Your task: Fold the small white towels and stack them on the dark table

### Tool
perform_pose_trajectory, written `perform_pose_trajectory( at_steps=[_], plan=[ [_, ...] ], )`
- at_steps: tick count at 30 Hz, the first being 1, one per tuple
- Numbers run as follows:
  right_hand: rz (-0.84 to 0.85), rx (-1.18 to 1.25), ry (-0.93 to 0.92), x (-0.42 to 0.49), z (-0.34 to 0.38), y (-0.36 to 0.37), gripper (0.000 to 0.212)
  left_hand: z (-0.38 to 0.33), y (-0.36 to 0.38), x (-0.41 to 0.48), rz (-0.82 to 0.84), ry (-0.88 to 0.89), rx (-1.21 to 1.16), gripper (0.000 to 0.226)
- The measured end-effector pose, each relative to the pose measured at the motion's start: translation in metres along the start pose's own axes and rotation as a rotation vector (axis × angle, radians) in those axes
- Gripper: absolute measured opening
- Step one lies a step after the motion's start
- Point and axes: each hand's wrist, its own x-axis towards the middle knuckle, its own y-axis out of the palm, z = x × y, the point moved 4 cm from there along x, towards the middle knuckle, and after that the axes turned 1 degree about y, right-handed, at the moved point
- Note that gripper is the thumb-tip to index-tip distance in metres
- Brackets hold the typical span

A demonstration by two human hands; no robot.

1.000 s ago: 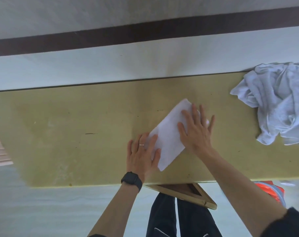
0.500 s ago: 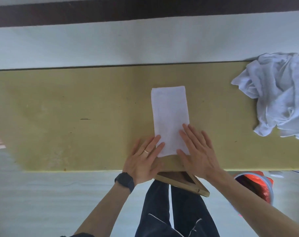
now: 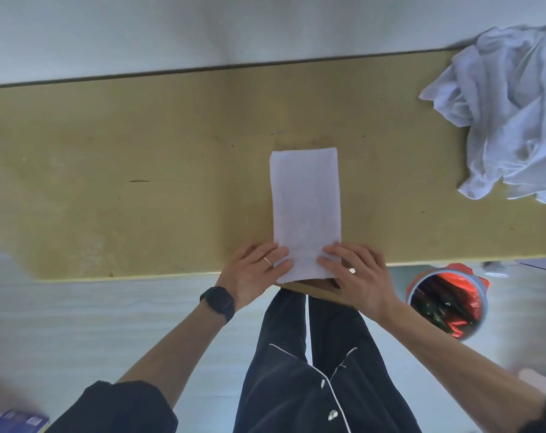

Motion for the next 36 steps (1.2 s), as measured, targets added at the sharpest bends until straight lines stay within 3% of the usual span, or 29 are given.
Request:
perform_pose_trajectory(
  at_steps=[4, 6, 8, 10, 13, 19, 27, 36],
  plan=[
    [0.071, 0.174, 0.032, 0.005, -0.004, -0.011, 0.025, 0.005, -0.007, 0.007, -0.004, -0.293, -0.320, 0.011],
    [0.123, 0.294, 0.121, 0.013, -0.006, -0.018, 0.021, 0.012, -0.016, 0.018, 0.106, -0.549, -0.556, 0.025],
    [0.177, 0.475, 0.390, 0.030, -0.009, -0.028, 0.019, 0.021, -0.027, 0.030, 0.235, -0.860, -0.789, 0.027],
    [0.231, 0.679, 0.694, 0.049, -0.014, -0.034, 0.018, 0.035, -0.030, 0.037, 0.257, -1.049, -0.916, 0.024],
    [0.185, 0.805, 0.892, 0.080, -0.028, -0.033, 0.010, 0.058, -0.031, 0.056, 0.188, -1.109, -0.997, 0.016],
    [0.058, 0.760, 1.030, 0.136, -0.040, -0.017, 0.017, 0.090, -0.028, 0.098, -0.026, -1.238, -1.045, 0.025],
    [0.038, 0.468, 1.051, 0.154, -0.048, 0.001, 0.021, 0.095, -0.014, 0.117, -0.047, -1.291, -0.749, 0.027],
    [0.092, 0.358, 1.053, 0.159, -0.049, 0.003, 0.022, 0.095, -0.012, 0.122, 0.025, -1.277, -0.615, 0.030]
  ],
)
